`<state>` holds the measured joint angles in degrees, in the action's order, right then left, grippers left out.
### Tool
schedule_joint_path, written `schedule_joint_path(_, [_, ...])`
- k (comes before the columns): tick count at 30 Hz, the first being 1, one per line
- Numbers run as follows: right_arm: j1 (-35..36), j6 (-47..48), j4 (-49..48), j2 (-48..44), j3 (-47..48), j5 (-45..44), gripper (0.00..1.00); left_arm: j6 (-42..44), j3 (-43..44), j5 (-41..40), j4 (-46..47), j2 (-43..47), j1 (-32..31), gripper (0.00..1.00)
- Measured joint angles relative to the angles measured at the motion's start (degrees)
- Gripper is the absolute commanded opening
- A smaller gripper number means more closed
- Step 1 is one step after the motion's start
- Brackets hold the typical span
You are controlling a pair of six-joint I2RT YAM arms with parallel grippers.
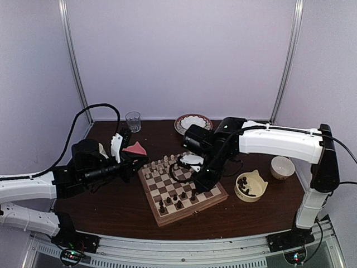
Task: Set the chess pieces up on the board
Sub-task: Place the queen at d8.
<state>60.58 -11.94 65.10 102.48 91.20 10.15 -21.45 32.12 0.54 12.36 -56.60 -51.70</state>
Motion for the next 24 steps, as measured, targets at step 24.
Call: schedule_joint_path(24, [3.41, 1.57, 7.15, 15.26, 11.78, -1.44, 0.00, 0.39, -2.75, -6.32, 0.48, 4.37, 0.00, 0.00])
